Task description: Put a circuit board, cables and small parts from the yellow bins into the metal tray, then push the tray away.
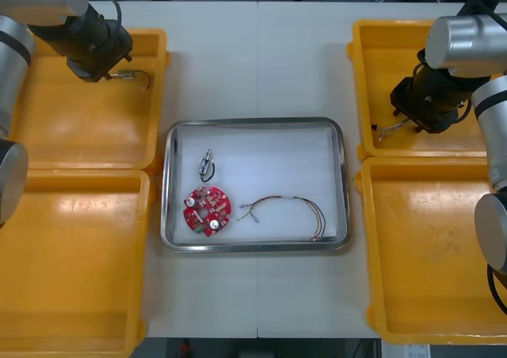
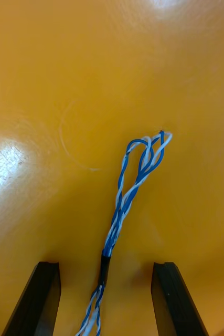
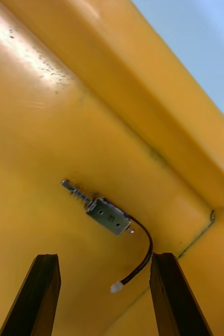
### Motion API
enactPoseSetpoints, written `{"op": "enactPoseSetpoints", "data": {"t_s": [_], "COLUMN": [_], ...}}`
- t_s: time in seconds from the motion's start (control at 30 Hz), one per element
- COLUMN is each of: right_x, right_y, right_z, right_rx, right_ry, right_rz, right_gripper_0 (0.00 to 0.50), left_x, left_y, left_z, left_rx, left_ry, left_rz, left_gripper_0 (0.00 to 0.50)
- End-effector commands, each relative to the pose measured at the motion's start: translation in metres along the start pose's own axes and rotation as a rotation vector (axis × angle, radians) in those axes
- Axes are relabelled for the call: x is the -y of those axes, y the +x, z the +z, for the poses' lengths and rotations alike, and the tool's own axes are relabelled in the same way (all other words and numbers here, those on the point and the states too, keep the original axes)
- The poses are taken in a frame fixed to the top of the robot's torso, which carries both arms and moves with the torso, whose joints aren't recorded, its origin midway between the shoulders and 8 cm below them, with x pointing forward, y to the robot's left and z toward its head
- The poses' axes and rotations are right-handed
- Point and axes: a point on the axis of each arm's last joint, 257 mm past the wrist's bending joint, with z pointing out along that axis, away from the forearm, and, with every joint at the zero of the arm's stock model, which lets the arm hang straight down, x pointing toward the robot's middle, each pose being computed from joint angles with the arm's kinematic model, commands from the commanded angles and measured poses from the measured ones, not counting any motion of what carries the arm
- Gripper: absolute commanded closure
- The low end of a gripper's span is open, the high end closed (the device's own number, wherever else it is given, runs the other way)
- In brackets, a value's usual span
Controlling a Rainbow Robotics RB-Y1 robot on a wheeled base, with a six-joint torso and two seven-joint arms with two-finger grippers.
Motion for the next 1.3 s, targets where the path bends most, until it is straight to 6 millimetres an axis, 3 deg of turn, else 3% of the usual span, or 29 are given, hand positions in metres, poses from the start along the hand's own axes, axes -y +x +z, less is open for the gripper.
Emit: {"op": "enactPoseSetpoints", "data": {"t_s": [0.03, 0.47, 0.5, 0.53, 0.57, 0.77, 0.97, 1.0, 1.03, 1.07, 1.3], "right_x": [-0.006, -0.003, -0.003, -0.002, -0.002, -0.001, -0.001, 0.000, 0.000, 0.002, 0.008], "right_y": [0.010, 0.021, 0.021, 0.022, 0.023, 0.025, 0.016, 0.014, 0.012, 0.011, 0.006], "right_z": [0.006, 0.015, 0.015, 0.015, 0.015, 0.013, -0.011, -0.018, -0.025, -0.028, -0.075], "right_rx": [-0.008, -0.037, -0.040, -0.046, -0.048, -0.061, -0.066, -0.065, -0.062, -0.061, -0.053], "right_ry": [-0.019, -0.034, -0.034, -0.029, -0.029, -0.024, -0.032, -0.030, -0.028, -0.024, 0.000], "right_rz": [0.036, 0.053, 0.056, 0.061, 0.063, 0.073, 0.100, 0.103, 0.100, 0.098, 0.049], "right_gripper_0": [0.000, 0.005, 0.171, 0.421, 0.500, 0.500, 0.500, 0.500, 0.500, 0.500, 0.500], "left_x": [0.048, 0.040, 0.039, 0.039, 0.039, 0.034, 0.029, 0.028, 0.028, 0.028, 0.019], "left_y": [-0.002, -0.004, -0.004, -0.004, -0.004, -0.005, -0.007, -0.006, -0.006, -0.006, -0.006], "left_z": [-0.012, 0.016, 0.017, 0.018, 0.018, 0.027, 0.030, 0.031, 0.031, 0.031, 0.029], "left_rx": [0.059, 0.136, 0.139, 0.143, 0.144, 0.159, 0.165, 0.163, 0.162, 0.162, 0.148], "left_ry": [0.059, 0.035, 0.033, 0.031, 0.030, 0.032, 0.023, 0.022, 0.021, 0.021, -0.009], "left_rz": [-0.024, 0.023, 0.024, 0.031, 0.031, 0.035, 0.046, 0.045, 0.046, 0.048, 0.042], "left_gripper_0": [0.000, 0.000, 0.000, 0.000, 0.000, 0.000, 0.000, 0.141, 0.394, 0.497, 0.500]}}
